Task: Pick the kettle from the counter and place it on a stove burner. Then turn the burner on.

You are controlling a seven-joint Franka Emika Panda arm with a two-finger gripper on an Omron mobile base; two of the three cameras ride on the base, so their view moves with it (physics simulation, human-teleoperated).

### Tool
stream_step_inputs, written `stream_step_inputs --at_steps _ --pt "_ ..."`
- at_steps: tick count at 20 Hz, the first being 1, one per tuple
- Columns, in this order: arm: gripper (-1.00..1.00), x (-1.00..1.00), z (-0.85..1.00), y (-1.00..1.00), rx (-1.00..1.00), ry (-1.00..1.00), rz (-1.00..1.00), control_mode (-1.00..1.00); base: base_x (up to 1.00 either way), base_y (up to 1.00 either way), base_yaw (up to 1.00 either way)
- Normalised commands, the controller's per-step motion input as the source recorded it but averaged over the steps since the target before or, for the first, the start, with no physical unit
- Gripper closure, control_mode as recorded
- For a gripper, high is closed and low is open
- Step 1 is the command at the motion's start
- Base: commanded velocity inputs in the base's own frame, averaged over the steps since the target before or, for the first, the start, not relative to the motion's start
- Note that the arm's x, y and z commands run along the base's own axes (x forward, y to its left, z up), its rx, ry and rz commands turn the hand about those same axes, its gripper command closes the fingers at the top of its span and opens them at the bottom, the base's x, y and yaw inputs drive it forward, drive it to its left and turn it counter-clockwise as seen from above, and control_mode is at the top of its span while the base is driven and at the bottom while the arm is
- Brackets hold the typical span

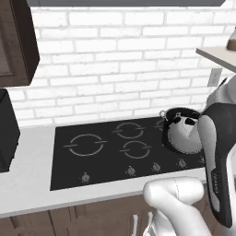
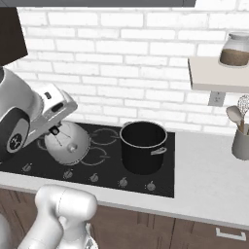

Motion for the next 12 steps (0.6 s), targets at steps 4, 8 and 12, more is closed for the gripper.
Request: stream_step_inputs --at_steps 4,8,12 --pt "1.0 0.02 0.0 0.83 -0.12 -0.01 0.08 -1.0 0.0 0.0 0.0" --pt "1.0 0.28 0.0 0.78 -0.09 0.01 0.1 -1.0 0.0 0.0 0.0" --pt "1.0 0.75 -0.1 0.34 -0.01 0.09 0.14 -1.0 0.0 0.0 0.0"
